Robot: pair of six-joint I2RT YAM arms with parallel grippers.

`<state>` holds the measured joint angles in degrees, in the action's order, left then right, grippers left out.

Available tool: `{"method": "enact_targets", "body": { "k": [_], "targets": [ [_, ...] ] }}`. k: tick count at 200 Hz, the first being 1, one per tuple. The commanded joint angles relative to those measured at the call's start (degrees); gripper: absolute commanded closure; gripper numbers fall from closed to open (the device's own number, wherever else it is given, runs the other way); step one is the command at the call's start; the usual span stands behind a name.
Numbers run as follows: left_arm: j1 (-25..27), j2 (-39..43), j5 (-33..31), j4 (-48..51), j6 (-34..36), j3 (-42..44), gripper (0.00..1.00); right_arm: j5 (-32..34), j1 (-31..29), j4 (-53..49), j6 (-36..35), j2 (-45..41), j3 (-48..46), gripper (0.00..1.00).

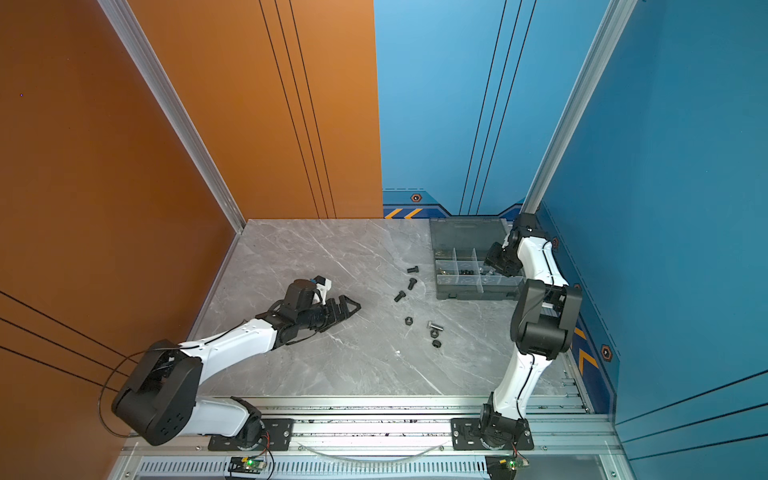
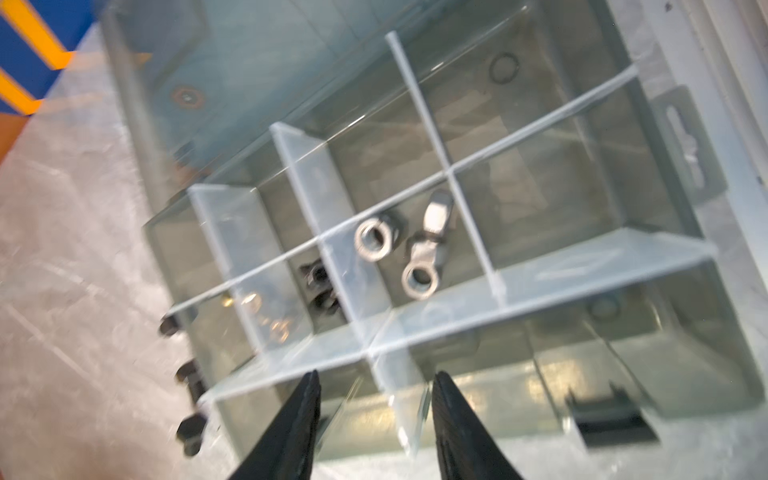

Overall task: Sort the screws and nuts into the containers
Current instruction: 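Open the right gripper to drop the hex nut into a compartment, then move the right gripper back down to the black nut beside the silver bolt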

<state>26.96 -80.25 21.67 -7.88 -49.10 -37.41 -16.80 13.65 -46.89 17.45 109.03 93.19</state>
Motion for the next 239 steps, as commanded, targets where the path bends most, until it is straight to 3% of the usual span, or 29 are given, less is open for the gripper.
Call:
{"method": "enact_targets", "body": {
  "k": [1, 65, 108, 161, 239],
  "targets": [
    [0.19, 0.65, -0.15, 1.31, 0.76, -1.26, 0.02, -1.71, -2.16, -0.86, -1.12, -6.36, -5.45, 0.52],
    [0.63, -0.25, -0.32, 1.38, 1.03, -1.61, 0.02, 0.01, -12.75, 0.74, -0.57, -22.10, -22.15, 0.50],
    [0.90, -1.47, 0.26, 0.41, 0.68, -1.72, 0.02, 3.27, -21.35, 1.14, 4.54, -29.53, -32.35, 0.48],
    [1.35, -2.79, 0.36, -0.05, 0.59, -2.29, 0.02, 9.25, -31.24, 2.01, 10.34, -31.57, -41.93, 0.46],
    [2.09, -3.86, 0.54, -0.16, 0.49, -3.02, 0.02, 11.39, -35.84, 6.44, 16.03, -30.07, -46.39, 0.45]
  ]
}}
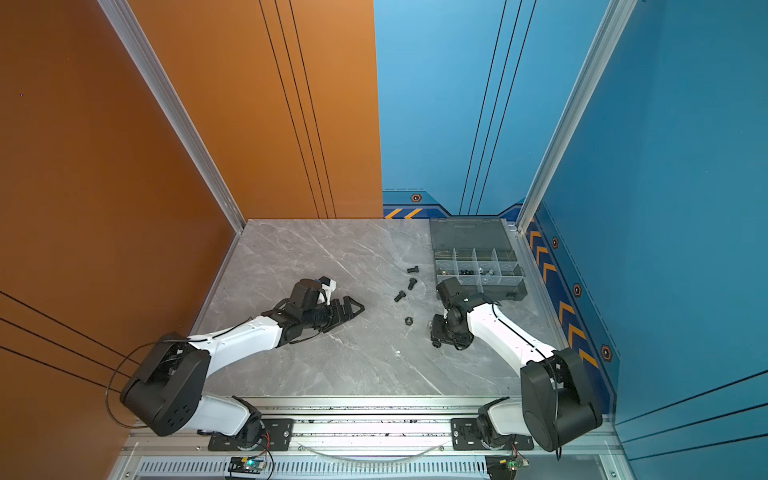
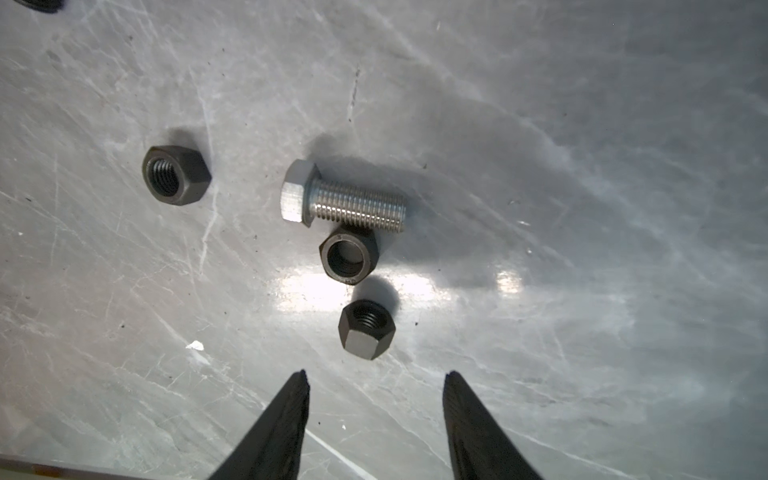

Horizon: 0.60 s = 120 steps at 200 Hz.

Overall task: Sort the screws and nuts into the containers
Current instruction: 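Move the right gripper back down to the black nut beside the silver bolt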

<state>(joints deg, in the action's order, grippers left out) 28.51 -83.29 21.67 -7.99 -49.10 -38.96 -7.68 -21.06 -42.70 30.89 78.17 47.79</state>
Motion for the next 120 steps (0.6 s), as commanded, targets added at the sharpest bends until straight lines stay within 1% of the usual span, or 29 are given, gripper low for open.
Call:
{"method": "enact_targets", "body": {
  "k": [1, 120],
  "targets": [
    [0.52, -0.82, 0.55, -0.08, 0.49, -1.51, 0.02, 2.30, -1.20, 2.25, 2.59, 0.86, -1.01, 0.45],
    [0.87, -1.34, 0.62, -0.10, 0.50, -1.94, 0.02, 2.65, -2.10, 7.25, 4.44, 5.74, -2.81, 0.48]
  ]
}}
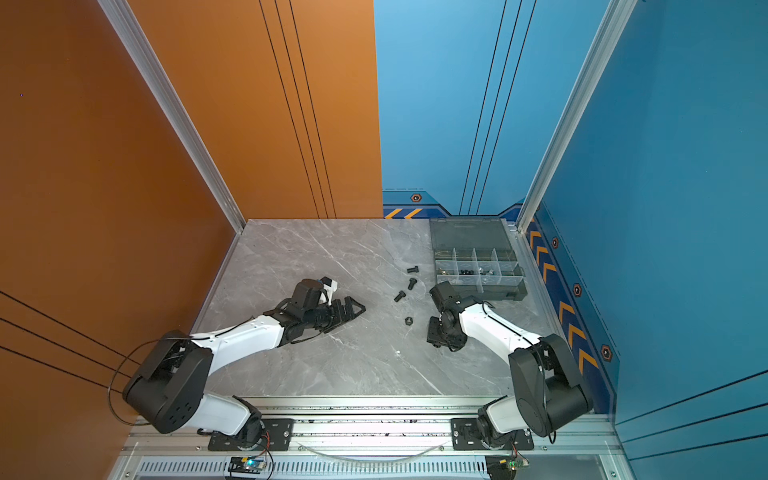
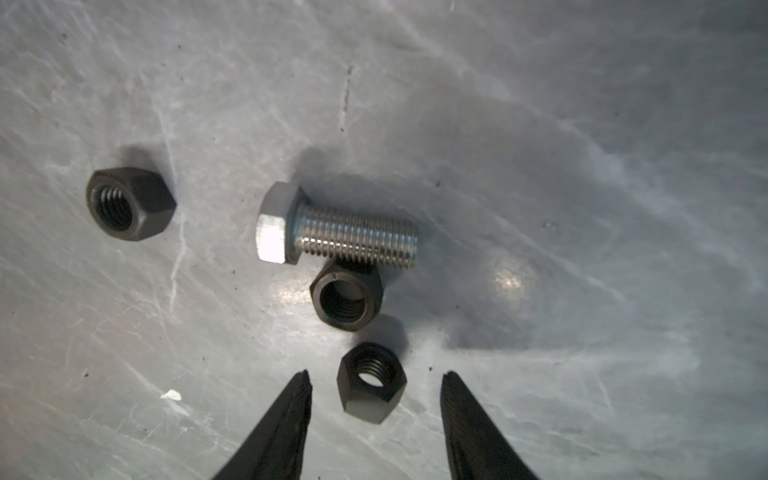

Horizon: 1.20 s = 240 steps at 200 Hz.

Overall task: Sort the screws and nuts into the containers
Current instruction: 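Move the right gripper back down to the black nut beside the silver bolt, then close the right gripper on the black hex nut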

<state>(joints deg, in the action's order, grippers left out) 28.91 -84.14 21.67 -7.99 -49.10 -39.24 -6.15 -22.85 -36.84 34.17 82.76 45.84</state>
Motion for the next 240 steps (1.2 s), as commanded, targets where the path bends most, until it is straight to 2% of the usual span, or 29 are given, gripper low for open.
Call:
{"method": "enact_targets", "body": {
  "k": [1, 94, 146, 240],
  "targets": [
    [0.51, -0.45, 0.64, -0.10, 0.50, -1.64, 0.02, 1.13, -0.33, 1.41, 1.16, 1.16, -0.90, 0.48],
    [0.53, -0.82, 0.81, -0.32, 0.61, -1.54, 0.02, 2.04, -0.88, 0.81, 0.90, 2.67, -0.76, 0.58],
    [0.46, -0.68, 0.81, -0.34, 0.56, -1.36, 0.02, 2.24, -1.32, 0.02, 0.90, 3.02, -0.67, 0.61],
    [0.47, -0.94, 1.18, -0.51, 0.60, -1.67, 0.02, 4.57, -2.84, -1.00, 6.13, 2.80, -1.10, 0.66]
  ]
}}
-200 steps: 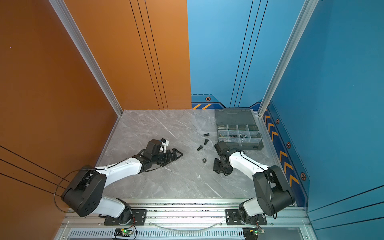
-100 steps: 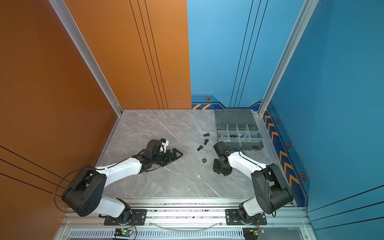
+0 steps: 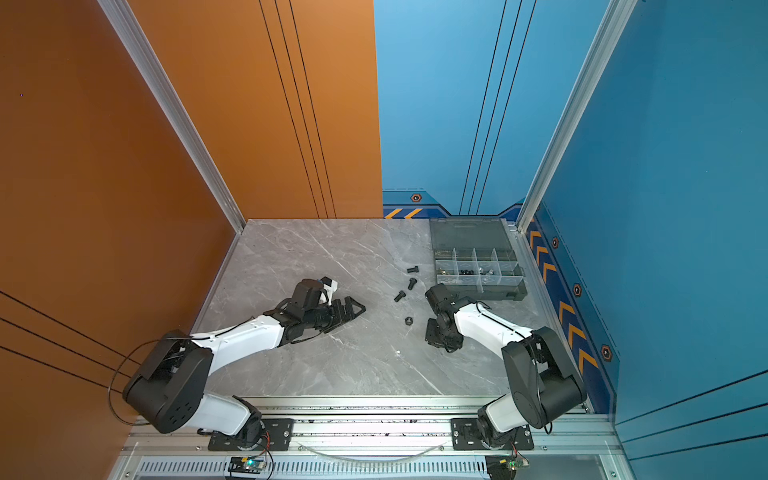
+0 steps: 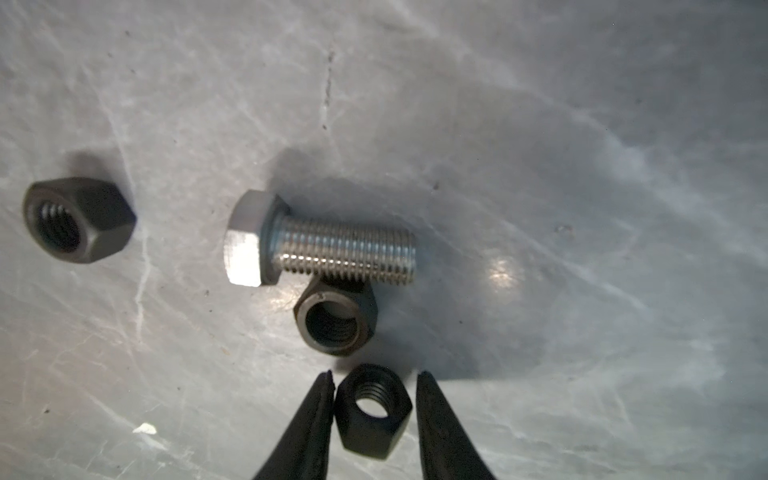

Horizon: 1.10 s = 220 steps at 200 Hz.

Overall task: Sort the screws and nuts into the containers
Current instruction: 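Close the right gripper on the black hex nut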

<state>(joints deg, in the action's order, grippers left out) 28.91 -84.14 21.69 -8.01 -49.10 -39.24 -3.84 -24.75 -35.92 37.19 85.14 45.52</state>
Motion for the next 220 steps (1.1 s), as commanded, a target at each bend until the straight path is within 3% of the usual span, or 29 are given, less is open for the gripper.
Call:
{"method": "enact_targets", "body": {
  "k": [1, 48, 139, 197, 220],
  "targets": [
    [0.46, -0.98, 1.16, -0.46, 0.64, -1.69, 0.02, 2.25, -0.97, -1.89, 3.18, 0.44, -0.78, 0.66],
    [0.24, -1.70, 1.69, -0.97, 0.67, -1.87, 0.02, 2.21, -2.39, -0.56, 6.81, 1.76, -1.48, 0.64],
    [-0.06, -2.39, 2.35, -1.78, 0.67, -1.72, 0.02, 3.34, -2.22, -0.13, 5.93, 3.77, -1.00, 0.64],
    [-0.18, -1.82, 1.97, -1.76, 0.50, -1.19, 0.02, 3.64, -1.95, 0.40, 4.99, 5.47, -1.48, 0.70],
    [-0.21, -1.68, 1.92, -1.74, 0.56, -1.10, 0.02, 3.51, -1.88, 0.51, 4.77, 5.56, -1.62, 0.77]
  ]
}}
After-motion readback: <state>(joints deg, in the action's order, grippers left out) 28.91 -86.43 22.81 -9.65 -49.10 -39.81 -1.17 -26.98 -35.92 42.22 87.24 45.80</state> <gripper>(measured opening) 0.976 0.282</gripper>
